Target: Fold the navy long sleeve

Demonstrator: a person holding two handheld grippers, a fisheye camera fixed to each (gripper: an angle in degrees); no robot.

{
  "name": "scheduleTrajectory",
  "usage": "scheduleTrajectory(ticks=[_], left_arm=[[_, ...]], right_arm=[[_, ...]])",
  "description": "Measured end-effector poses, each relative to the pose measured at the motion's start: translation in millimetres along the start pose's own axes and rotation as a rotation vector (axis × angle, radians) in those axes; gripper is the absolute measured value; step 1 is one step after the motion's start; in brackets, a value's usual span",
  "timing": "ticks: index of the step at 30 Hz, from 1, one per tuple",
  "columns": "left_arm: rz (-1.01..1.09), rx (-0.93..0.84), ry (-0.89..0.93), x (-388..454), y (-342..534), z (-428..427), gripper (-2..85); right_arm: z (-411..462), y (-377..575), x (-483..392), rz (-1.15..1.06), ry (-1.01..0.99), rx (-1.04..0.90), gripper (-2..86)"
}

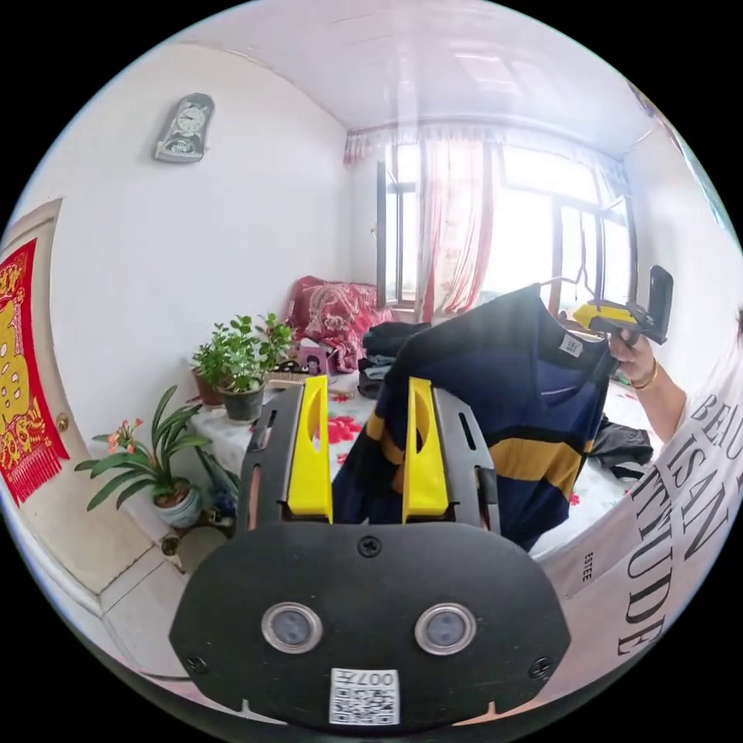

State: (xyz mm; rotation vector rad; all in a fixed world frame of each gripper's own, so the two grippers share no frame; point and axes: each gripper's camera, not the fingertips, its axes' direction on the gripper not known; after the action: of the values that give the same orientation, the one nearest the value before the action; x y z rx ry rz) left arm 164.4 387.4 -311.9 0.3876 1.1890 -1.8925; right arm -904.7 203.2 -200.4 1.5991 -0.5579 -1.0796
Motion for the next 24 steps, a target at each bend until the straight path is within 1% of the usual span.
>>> scheduleTrajectory(ticks=[1, 3, 5, 7, 9, 12, 15, 16, 18, 20, 22, 24], left_arm=[[0.017, 0.018, 0.027, 1.2, -11.7, 10.0, 13.0], [0.027, -0.001, 0.111, 0.6, -29.8, 35.3, 12.3], [0.045, -0.122, 0.267, -0.2, -56.0, 84.6, 8.1], [0.048, -0.181, 0.341, -0.6, -71.3, 120.1, 3.8], [0.048, -0.185, 0.406, -2.0, -85.4, 145.9, 0.3], [0.051, -0.195, 0.499, -9.3, -109.7, 179.4, -0.7], [0.008, -0.19, 0.612, -30.9, -133.2, 204.3, -0.9], [-0.024, -0.202, 0.668, -41.2, -142.8, 215.1, -0.9], [-0.063, -0.22, 0.722, -55.4, -154.7, 231.5, -0.9], [-0.108, -0.238, 0.796, -73.7, -167.4, 253.7, -1.0], [-0.143, -0.269, 0.795, -88.5, -175.5, 270.3, -1.0], [-0.19, -0.315, 0.738, -107.3, -182.5, 285.9, -1.0]], right_arm=[[-11.0, 5.0, 15.8, 0.033, 0.012, -0.008, -0.4], [-24.6, 10.7, 34.4, 0.068, 0.02, -0.016, -0.4], [-38.3, 14.7, 55.3, 0.095, 0.027, -0.023, -0.4], [-46.6, 15.7, 71.9, 0.123, 0.035, -0.026, -0.4], [-52.4, 15.0, 87.3, 0.156, 0.056, -0.044, -0.4], [-60.5, 12.3, 110.6, 0.213, 0.096, -0.088, -0.4], [-60.1, 10.4, 137.9, 0.294, 0.125, -0.174, -0.3], [-54.6, 11.2, 148.4, 0.326, 0.156, -0.211, -0.2], [-41.6, 14.5, 163.6, 0.376, 0.187, -0.261, -0.2], [-17.4, 19.8, 181.5, 0.433, 0.156, -0.335, -0.1], [-2.8, 23.6, 193.1, 0.478, 0.093, -0.365, 0.0], [0.4, 28.2, 201.3, 0.505, 0.084, -0.339, -0.1]])
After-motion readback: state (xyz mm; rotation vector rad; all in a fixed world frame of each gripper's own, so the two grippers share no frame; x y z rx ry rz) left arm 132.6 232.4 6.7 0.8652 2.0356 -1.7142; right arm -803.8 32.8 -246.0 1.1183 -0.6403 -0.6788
